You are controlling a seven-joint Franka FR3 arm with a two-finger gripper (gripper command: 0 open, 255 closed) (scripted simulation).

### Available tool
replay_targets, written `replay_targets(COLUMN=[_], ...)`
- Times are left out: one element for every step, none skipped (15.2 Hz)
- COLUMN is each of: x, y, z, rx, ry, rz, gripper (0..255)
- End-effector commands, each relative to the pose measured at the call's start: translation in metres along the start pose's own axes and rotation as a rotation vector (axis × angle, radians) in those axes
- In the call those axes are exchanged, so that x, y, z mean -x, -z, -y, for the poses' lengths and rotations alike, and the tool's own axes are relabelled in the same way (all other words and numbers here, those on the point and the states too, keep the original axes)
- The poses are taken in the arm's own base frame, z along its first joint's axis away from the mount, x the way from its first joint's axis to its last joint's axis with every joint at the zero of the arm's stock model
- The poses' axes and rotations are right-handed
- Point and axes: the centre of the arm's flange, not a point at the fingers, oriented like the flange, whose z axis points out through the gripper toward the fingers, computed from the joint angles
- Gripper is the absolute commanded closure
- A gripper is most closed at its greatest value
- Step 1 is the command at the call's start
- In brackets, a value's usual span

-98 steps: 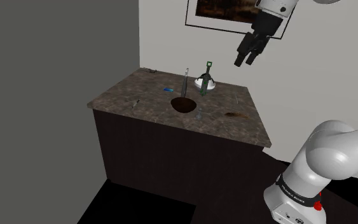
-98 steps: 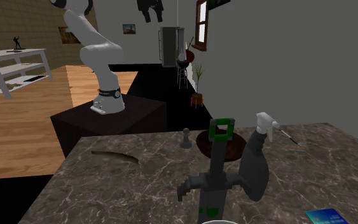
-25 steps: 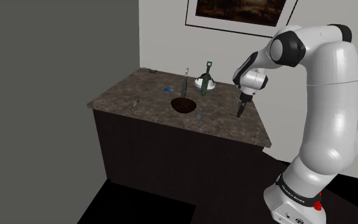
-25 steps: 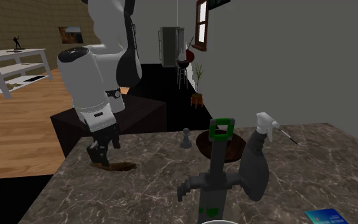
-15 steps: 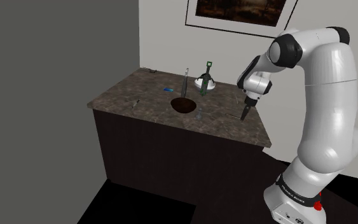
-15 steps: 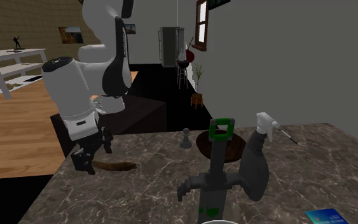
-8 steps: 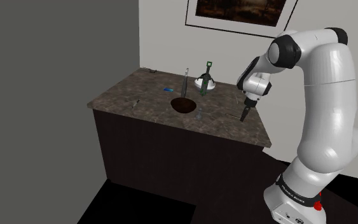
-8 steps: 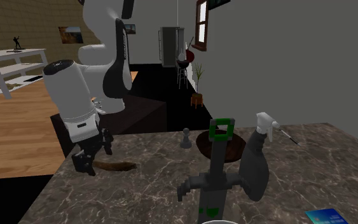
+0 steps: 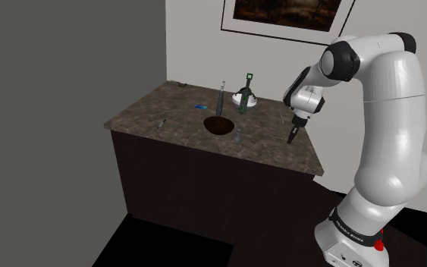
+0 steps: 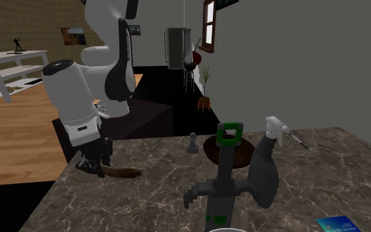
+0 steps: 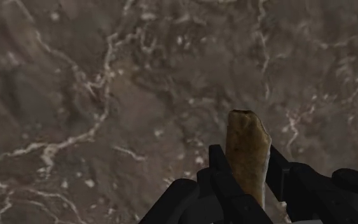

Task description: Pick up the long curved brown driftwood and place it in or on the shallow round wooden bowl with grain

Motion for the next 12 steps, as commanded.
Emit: replay_targets(x=[0.001, 0.001, -0.001, -0.002, -0.002, -0.002, -0.003, -0.003, -0.003, -0.003, -0.004, -0.004], y=[-0.003, -0.003, -0.006, 0.000, 0.005, 0.010, 0.015, 0.021, 0.026, 0.031, 0.036, 0.042], z=[0.002, 0.001, 0.003, 0.004, 0.004, 0.005, 0.005, 0.006, 0.006, 0.007, 0.007, 0.008], rx=[-0.008, -0.008, -0.009, -0.009, -0.009, -0.009, -0.009, -0.009, -0.009, -0.009, -0.009, -0.009], ry=[0.000, 0.000, 0.000, 0.000, 0.000, 0.000, 0.000, 0.000, 0.000, 0.000, 0.000, 0.000], rz=[0.005, 0.005, 0.005, 0.005, 0.005, 0.005, 0.005, 0.005, 0.005, 0.005, 0.005, 0.005], gripper=[255, 255, 255, 255, 255, 255, 255, 255, 255, 255, 255, 255])
